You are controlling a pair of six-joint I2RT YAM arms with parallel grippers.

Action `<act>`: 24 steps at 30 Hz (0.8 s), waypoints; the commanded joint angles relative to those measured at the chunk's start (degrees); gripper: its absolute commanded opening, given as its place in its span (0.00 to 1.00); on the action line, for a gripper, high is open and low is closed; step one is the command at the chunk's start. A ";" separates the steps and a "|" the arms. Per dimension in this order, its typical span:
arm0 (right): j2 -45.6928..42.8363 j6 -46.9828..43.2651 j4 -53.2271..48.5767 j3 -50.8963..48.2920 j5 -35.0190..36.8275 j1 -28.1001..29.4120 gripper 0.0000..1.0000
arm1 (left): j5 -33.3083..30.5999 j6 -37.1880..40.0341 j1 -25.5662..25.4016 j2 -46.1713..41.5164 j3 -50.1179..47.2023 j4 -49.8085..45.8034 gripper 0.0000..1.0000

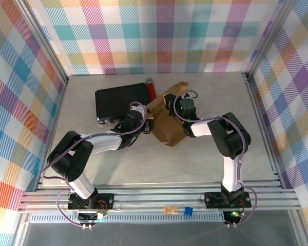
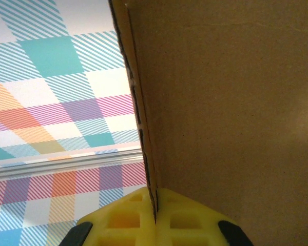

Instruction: Fold the paper box

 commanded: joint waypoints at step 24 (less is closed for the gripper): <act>4.32 2.25 7.02 0.59 -1.44 1.90 0.00 | 3.44 -4.73 -0.44 4.79 5.50 7.97 0.33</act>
